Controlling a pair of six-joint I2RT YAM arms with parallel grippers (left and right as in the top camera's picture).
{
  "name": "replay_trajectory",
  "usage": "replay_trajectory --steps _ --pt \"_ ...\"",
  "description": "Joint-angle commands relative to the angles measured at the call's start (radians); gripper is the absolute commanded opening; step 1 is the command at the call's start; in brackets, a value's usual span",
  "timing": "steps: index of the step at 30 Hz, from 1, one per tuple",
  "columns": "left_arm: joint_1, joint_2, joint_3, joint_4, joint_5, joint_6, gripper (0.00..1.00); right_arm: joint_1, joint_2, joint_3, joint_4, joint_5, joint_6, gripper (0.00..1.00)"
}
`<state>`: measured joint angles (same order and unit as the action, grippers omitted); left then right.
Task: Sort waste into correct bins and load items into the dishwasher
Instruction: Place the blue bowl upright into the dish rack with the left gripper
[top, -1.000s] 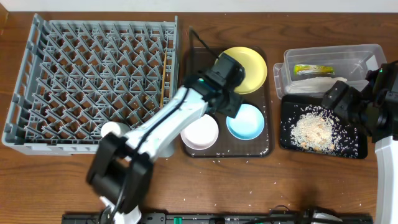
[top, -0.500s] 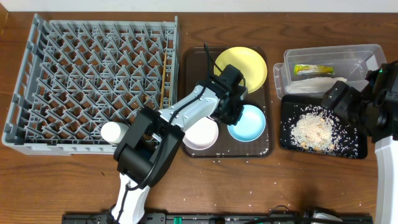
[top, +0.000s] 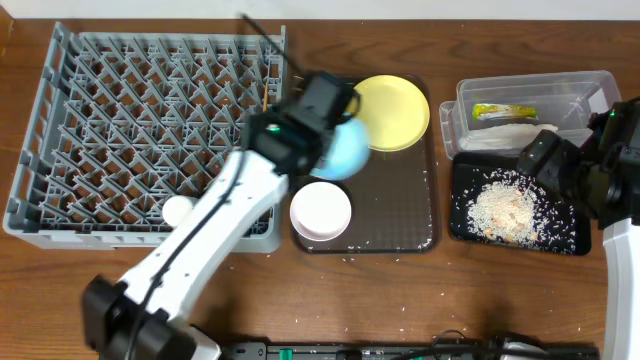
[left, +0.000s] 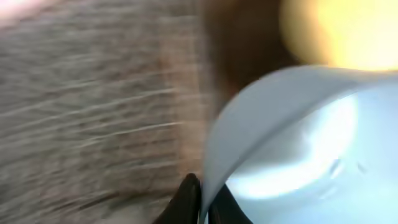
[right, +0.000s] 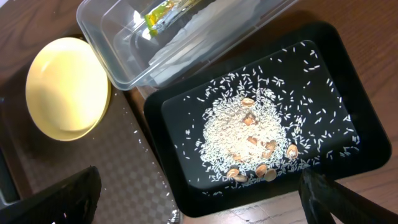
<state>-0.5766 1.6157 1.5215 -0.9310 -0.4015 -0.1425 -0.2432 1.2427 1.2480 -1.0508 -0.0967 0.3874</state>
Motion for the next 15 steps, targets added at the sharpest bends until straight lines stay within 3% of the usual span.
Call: replay_trajectory --steps 1,5,15 --pt "0.074 0.013 -0.003 -0.08 -0.574 -0.008 0.07 -0.006 -0.001 0.005 0.001 0.003 0.012 0.99" --pt "0.174 0.042 -0.076 -0.07 -0.761 -0.014 0.07 -0.006 -0.001 0.005 0.001 0.003 0.012 0.99" --pt "0.277 0.179 -0.166 0.151 -0.841 -0.016 0.07 -0.006 -0.001 0.005 0.001 0.003 0.012 0.99"
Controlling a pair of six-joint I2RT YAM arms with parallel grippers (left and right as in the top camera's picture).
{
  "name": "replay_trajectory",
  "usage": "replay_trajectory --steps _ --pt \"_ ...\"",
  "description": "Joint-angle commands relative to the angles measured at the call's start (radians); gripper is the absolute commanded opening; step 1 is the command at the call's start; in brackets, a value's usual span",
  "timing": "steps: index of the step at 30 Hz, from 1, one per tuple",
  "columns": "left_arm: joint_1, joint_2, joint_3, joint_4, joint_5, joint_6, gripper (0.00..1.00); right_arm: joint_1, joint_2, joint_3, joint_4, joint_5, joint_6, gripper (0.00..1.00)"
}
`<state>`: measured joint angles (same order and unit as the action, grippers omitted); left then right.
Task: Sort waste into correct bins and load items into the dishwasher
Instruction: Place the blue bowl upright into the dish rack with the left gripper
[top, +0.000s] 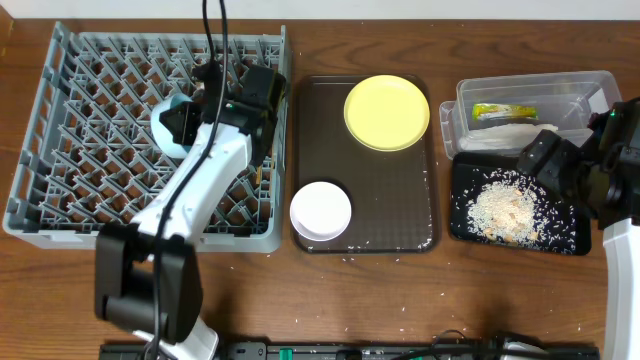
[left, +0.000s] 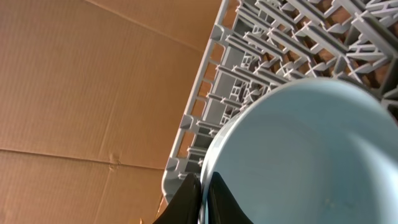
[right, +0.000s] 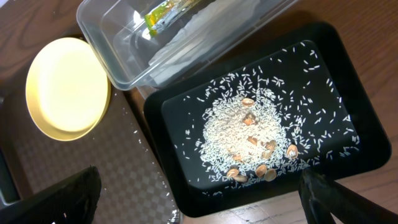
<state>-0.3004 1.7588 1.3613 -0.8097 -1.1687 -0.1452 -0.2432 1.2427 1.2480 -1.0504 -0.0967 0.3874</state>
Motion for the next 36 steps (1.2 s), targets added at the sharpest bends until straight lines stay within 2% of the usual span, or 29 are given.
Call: replay_trajectory --steps 1,9,12,15,19,24,29,34,36 --pt "-0.006 0.056 -0.006 0.046 -0.072 -0.013 0.08 -0.006 -0.001 0.005 0.001 0.003 0.012 0.99" --pt "-0.056 0.137 -0.016 0.056 -0.09 -0.013 0.07 -0.006 -0.001 0.005 0.001 0.003 0.012 0.99" --pt "-0.059 0.141 -0.016 0.049 -0.253 -0.013 0.07 -0.006 -0.001 0.005 0.0 0.003 0.012 0.99" --pt "-0.059 0.141 -0.016 0.049 -0.332 -0.002 0.08 -0.006 -0.001 0.005 0.0 0.003 0.012 0.99" --pt "-0.059 0.142 -0.016 0.044 -0.306 -0.002 0.07 -0.006 -0.001 0.005 0.001 0.003 0.012 0.99" --pt "-0.059 0.144 -0.027 0.03 -0.113 -0.025 0.07 -0.006 -0.001 0.005 0.001 0.003 0.012 0.99" --pt "-0.059 0.144 -0.07 0.03 -0.195 -0.034 0.08 -0.006 -0.001 0.005 0.0 0.003 0.012 0.99" --pt "-0.059 0.144 -0.089 0.025 -0.214 -0.032 0.08 -0.006 -0.001 0.005 0.0 0.003 0.012 0.99" --pt "-0.059 0.144 -0.089 0.019 -0.284 -0.033 0.07 -0.006 -0.001 0.005 0.0 0.003 0.012 0.99"
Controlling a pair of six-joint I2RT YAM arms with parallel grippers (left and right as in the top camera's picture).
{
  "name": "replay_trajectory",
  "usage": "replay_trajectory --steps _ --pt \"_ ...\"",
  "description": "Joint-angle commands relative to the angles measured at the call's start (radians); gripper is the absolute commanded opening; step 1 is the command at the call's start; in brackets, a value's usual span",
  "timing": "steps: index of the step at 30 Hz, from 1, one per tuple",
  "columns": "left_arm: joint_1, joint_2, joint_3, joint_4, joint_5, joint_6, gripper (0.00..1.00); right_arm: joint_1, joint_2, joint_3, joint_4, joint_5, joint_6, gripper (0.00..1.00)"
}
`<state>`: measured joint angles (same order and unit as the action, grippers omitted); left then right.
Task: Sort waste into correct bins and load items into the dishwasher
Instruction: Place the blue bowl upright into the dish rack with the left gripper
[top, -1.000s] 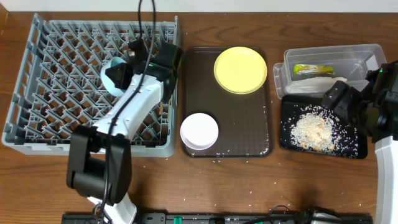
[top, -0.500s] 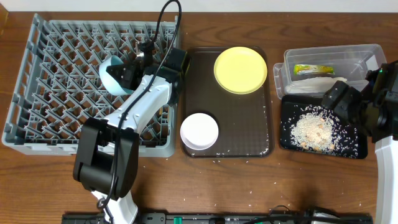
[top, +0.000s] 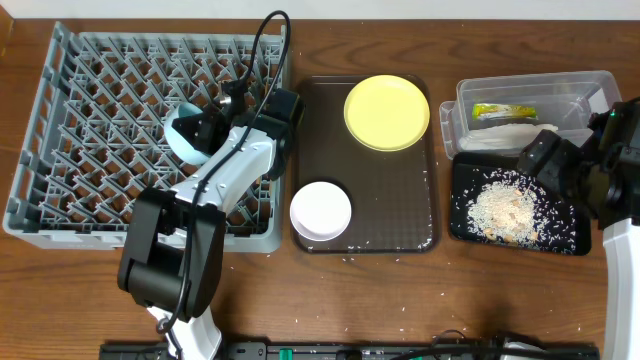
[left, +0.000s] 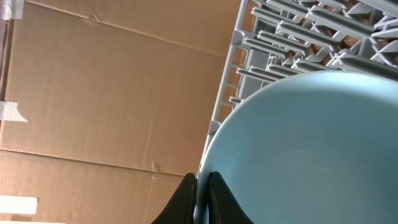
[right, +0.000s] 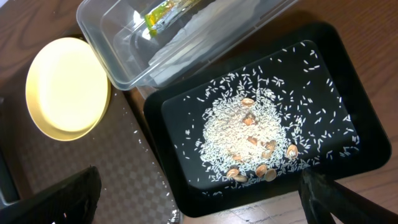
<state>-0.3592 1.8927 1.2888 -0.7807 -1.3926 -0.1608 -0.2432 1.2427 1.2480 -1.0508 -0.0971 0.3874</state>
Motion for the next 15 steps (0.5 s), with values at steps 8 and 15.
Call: replay_trajectory --steps 8,15 --pt "-0.033 0.01 -0.016 -0.011 -0.09 0.008 0.08 -0.006 -0.001 0.005 0.001 0.003 0.012 0.99" --pt "-0.038 0.01 -0.034 -0.034 -0.032 0.014 0.07 -0.006 -0.001 0.005 0.001 0.003 0.012 0.99"
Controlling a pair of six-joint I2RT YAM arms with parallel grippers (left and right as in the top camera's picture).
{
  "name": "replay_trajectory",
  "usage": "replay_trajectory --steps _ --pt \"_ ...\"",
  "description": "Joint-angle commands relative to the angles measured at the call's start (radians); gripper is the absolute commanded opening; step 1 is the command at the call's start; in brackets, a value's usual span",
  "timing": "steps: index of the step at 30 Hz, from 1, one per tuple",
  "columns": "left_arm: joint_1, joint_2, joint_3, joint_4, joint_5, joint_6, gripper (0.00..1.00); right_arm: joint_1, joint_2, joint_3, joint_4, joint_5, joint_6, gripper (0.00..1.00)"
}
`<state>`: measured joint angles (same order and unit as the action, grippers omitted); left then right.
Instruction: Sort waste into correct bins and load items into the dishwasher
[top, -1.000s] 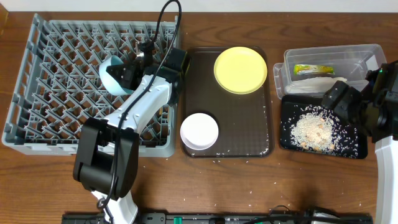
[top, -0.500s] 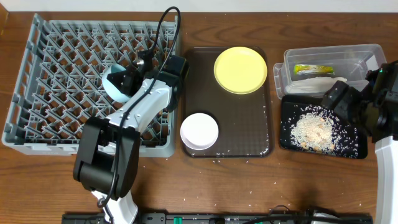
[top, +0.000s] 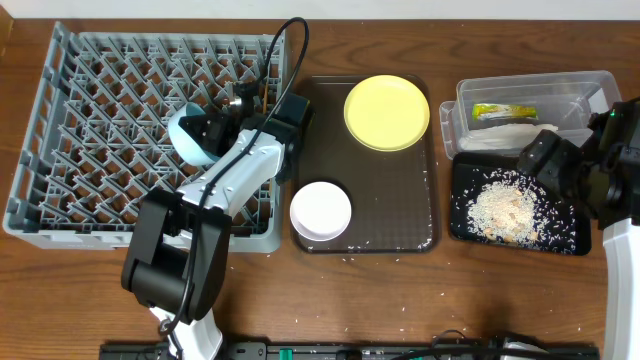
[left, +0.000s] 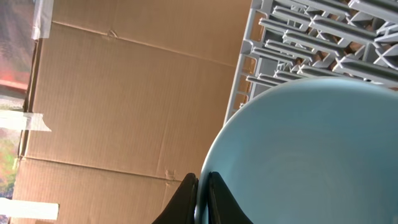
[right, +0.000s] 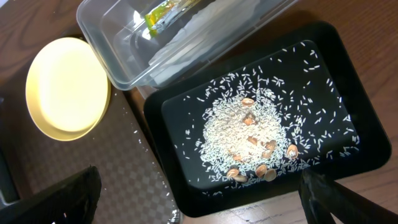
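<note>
A light blue bowl (top: 186, 136) stands on edge among the prongs of the grey dish rack (top: 60, 120), toward its right side. My left gripper (top: 212, 128) is shut on the bowl's rim; the left wrist view shows the black fingers (left: 186, 199) pinching the rim of the bowl (left: 311, 155). The brown tray (top: 400, 210) carries a yellow plate (top: 387, 112) and a small white bowl (top: 321, 211). My right gripper (right: 199, 199) hangs open above the black tray of rice and shells (right: 255, 130), holding nothing.
A clear plastic bin (top: 530, 105) with wrappers sits at the back right, behind the black tray (top: 515, 215). Stray rice grains lie on the wooden table near the front. A cardboard wall (left: 112, 106) stands beyond the rack's left side.
The blue bowl and my left gripper have shifted slightly right and up in the rack, the bowl tilted a little more. The right arm has not moved.
My left gripper first held the blue bowl over the brown tray beside the yellow plate. Then it had the bowl over the rack's middle. Later the bowl stood on edge between the prongs, and it still does, the gripper shut on its rim. The right gripper stayed open above the rice tray.
</note>
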<state>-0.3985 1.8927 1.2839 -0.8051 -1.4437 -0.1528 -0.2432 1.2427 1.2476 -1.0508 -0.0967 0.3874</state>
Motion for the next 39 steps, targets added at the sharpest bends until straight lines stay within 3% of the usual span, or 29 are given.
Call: replay_trajectory --steps 1,12,17,26,28,31,33,38,39 --pt "0.002 0.01 -0.033 -0.013 0.018 0.006 0.07 -0.006 -0.001 0.005 0.001 0.003 0.012 0.99" --pt "0.002 0.008 -0.035 -0.071 -0.031 -0.012 0.07 -0.006 -0.001 0.005 0.001 0.003 0.012 0.99" --pt "0.002 -0.01 -0.034 -0.03 0.294 -0.065 0.08 -0.006 -0.001 0.005 0.001 0.003 0.012 0.99" --pt "0.014 -0.172 -0.021 -0.019 0.57 -0.168 0.13 -0.006 -0.001 0.005 0.001 0.003 0.012 0.99" --pt "0.047 -0.233 -0.021 0.005 0.716 -0.18 0.08 -0.006 -0.001 0.005 0.001 0.003 0.012 0.99" --pt "0.087 -0.263 -0.021 0.006 0.795 -0.225 0.08 -0.006 -0.001 0.005 0.001 0.003 0.012 0.99" --pt "0.111 -0.28 -0.021 -0.001 0.803 -0.197 0.08 -0.006 -0.001 0.005 0.001 0.003 0.012 0.99" --pt "0.131 -0.319 -0.021 -0.009 0.659 0.05 0.07 -0.006 -0.001 0.005 0.001 0.003 0.012 0.99" --pt "0.126 -0.328 -0.021 -0.02 0.618 0.055 0.07 -0.006 -0.001 0.005 0.001 0.002 0.012 0.99"
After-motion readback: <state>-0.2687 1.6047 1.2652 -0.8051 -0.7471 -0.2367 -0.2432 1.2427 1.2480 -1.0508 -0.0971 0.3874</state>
